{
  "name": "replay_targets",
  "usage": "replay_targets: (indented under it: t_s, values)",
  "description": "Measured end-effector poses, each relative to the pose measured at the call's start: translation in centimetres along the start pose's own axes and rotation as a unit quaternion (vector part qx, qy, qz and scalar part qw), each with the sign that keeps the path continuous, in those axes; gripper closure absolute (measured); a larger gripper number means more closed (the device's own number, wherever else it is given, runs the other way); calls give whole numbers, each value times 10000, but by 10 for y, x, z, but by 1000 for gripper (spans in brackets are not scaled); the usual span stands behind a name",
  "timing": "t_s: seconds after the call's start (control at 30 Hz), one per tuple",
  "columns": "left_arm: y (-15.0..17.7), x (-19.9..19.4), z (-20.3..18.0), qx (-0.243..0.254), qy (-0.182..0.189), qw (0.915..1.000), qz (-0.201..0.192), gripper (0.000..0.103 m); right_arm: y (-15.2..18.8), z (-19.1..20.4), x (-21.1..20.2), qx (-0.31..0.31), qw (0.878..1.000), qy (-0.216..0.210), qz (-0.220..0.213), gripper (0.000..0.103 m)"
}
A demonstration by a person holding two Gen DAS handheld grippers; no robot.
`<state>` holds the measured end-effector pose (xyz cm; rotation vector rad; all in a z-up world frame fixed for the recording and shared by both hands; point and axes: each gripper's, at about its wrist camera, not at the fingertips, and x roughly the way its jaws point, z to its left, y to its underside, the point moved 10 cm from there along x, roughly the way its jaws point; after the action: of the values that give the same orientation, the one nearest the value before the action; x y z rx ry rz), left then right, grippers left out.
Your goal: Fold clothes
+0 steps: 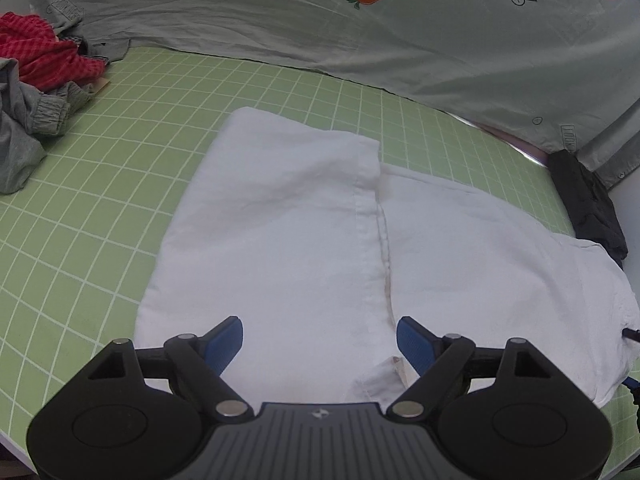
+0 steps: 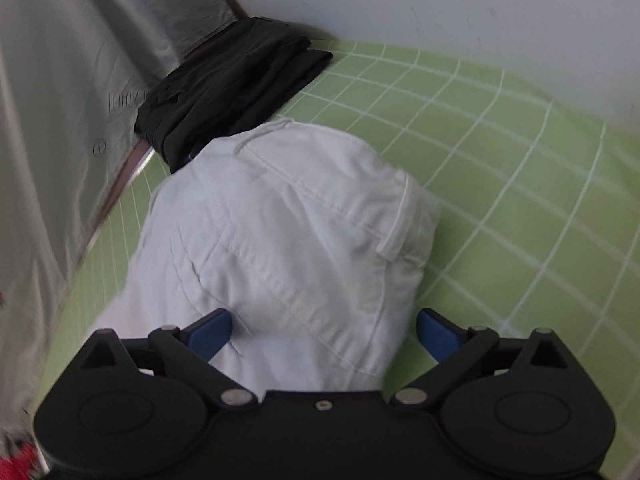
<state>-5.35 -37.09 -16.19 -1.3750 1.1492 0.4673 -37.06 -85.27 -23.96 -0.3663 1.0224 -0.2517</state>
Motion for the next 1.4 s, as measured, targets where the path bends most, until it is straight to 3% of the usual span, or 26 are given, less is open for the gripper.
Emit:
replay_targets:
  t_s: [0.2,0.27,0.43,0.6,0.83,1.07,1.27,1.4]
  values:
    - [7,6,-3,-14,-432,9990,94,18,-7,7,7,-145,9997,154,-114,4]
    - [10,11,-3,-117,-476,9987,147,18,-7,10,8,-315,9991,250,-123,16]
    - [17,19,-3,-178,-547,9979,290,18,-7,16,1,-374,9988,238,-228,59]
    - [17,17,5,-207,-578,9976,330,18,-6,37,-15,-883,9944,297,-495,85]
    - [7,9,25,-262,-448,9984,223,18,-4,77,-55,-1637,9798,398,-1081,89]
    - [-2,-6,56,-238,-289,9993,69,18,29,154,-108,-2417,9558,130,-1669,90]
    - [-3,-14,87,-204,-171,9996,21,18,99,233,-137,-3060,9335,-286,-1848,90]
    - [2,-20,110,-48,-112,9999,58,18,168,275,-136,-3497,9205,-515,-1664,90]
